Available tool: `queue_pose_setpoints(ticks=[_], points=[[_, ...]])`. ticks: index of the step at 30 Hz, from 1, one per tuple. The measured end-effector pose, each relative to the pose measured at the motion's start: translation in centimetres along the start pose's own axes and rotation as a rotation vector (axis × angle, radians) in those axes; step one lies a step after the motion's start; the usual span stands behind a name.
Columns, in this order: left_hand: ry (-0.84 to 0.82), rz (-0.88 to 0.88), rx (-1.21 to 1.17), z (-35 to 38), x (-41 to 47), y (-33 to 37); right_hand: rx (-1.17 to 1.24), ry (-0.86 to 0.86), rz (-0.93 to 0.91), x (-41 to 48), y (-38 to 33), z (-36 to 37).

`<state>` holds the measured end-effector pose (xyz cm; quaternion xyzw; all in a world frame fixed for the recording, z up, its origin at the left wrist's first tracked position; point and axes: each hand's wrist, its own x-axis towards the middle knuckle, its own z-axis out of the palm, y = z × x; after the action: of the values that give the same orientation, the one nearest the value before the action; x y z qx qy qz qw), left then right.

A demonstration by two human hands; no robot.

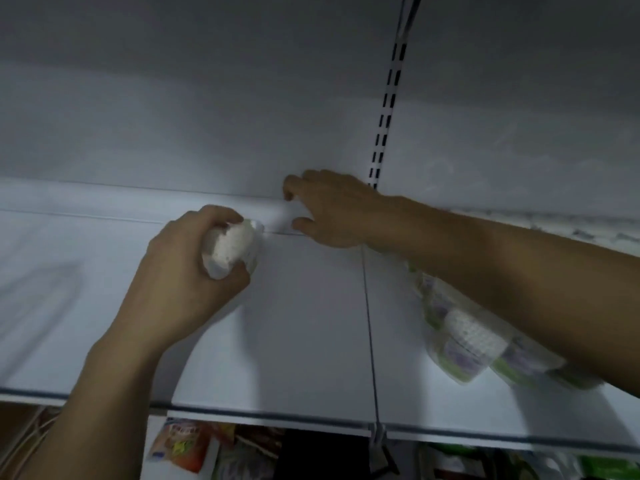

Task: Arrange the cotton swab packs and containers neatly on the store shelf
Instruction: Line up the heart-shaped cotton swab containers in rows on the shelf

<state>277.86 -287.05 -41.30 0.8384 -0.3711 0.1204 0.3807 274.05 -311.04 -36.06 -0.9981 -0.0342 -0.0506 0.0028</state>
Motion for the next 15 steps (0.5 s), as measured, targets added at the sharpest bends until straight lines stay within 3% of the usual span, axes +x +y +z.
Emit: queue_pose_setpoints(ticks=[3,8,11,15], points=[[0.022,-0.041,-0.003,-1.9,-2.2,-1.9,0.147,-0.098,-0.107,4.4,-3.0,1.6],[0.103,-0.182,-0.102,-1.4,-4.9,-4.4,0.033,-0.179,-0.148,8.7,-6.2,4.4],[0.121,-0.223,-0.189,0.0,-6.0,-4.6,-0.062,-0.121,-0.118,8.5,-6.5,4.9],[0.122,-0.217,-0.166,0.6,-6.3,-5.0,0.196,-0.016,0.014,5.2,-5.0,0.8]])
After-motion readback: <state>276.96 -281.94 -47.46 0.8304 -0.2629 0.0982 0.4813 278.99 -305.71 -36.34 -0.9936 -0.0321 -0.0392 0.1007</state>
